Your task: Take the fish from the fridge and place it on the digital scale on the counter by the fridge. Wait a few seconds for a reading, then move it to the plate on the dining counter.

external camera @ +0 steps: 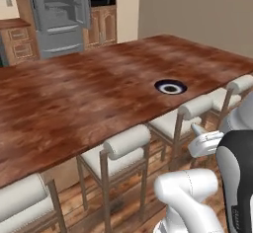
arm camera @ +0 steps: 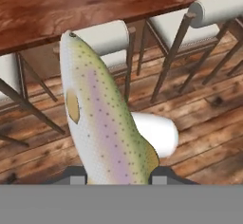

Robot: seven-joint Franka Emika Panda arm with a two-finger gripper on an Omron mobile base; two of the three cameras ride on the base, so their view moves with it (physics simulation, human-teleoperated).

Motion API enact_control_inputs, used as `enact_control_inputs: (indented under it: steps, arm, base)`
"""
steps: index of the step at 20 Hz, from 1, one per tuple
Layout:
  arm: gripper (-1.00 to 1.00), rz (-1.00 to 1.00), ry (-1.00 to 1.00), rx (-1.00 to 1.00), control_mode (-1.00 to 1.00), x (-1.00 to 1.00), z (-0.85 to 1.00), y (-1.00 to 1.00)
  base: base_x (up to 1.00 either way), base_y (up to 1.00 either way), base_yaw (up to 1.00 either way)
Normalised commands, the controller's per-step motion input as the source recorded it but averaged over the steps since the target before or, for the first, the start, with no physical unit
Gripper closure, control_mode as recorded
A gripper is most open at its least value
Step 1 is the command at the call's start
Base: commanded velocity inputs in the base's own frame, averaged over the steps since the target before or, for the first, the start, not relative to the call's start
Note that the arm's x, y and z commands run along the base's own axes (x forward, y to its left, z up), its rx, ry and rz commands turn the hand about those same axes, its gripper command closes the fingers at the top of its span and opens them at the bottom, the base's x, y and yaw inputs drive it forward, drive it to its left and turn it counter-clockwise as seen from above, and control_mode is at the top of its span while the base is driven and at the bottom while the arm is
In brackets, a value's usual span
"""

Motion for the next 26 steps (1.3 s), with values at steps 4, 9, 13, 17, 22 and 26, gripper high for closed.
enact_control_inputs:
  steps: [4,9,13,17,22,26]
  arm:
    - [1.00,0.00,0.00,0.00,1.00,0.00,0.00,0.00]
    - [1.00,0.00,0.00,0.00,1.00,0.00,0.00,0.00]
    - [1.00,0.00,0.00,0.00,1.00,0.00,0.00,0.00]
    - [1.00,0.00,0.00,0.00,1.00,0.00,0.00,0.00]
    - [1.00,0.00,0.00,0.00,1.00,0.00,0.00,0.00]
    - [1.00,0.00,0.00,0.00,1.00,0.00,0.00,0.00]
  base:
    - [0.77,-1.00,0.31]
    - [0.74,-1.00,0.30]
    - [0.81,-1.00,0.32]
    - [0.86,-0.97,0.37]
    - [0.75,-0.73,0.37]
    - [0.90,-0.22,0.17]
